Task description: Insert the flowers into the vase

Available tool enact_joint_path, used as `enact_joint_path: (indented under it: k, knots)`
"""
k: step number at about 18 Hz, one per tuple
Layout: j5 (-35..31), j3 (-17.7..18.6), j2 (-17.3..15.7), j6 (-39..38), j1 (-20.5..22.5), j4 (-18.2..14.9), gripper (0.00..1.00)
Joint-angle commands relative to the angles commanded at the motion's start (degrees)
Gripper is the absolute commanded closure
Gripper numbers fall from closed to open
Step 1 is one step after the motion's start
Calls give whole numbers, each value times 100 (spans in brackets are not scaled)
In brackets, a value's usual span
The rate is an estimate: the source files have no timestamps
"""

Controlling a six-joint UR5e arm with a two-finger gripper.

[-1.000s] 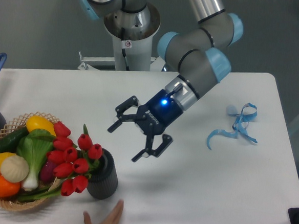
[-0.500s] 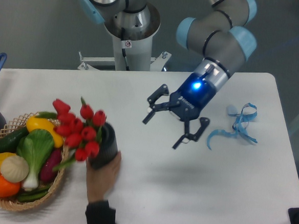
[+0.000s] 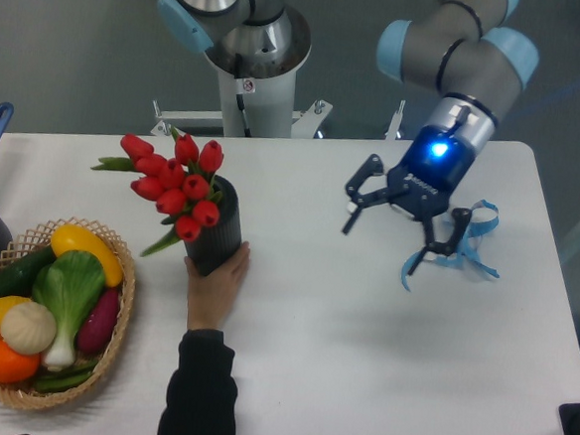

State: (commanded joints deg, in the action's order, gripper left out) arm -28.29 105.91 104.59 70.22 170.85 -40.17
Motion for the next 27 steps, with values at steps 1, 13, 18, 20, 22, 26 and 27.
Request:
enact_joint_path:
  k: [1, 13, 18, 20, 22, 26, 27]
  knots:
    - [-97, -17, -18, 17, 88, 0, 0]
    - [-4762, 0, -282, 105, -464, -201, 0]
    - [-5300, 404, -378, 368, -605, -413, 0]
    - [-5625, 422, -361, 509, -701, -430, 0]
    - [-5863, 535, -334, 510, -772, -413, 0]
    - [-5890, 598, -325, 510, -772, -413, 0]
    - [-5890, 598, -325, 510, -772, -413, 0]
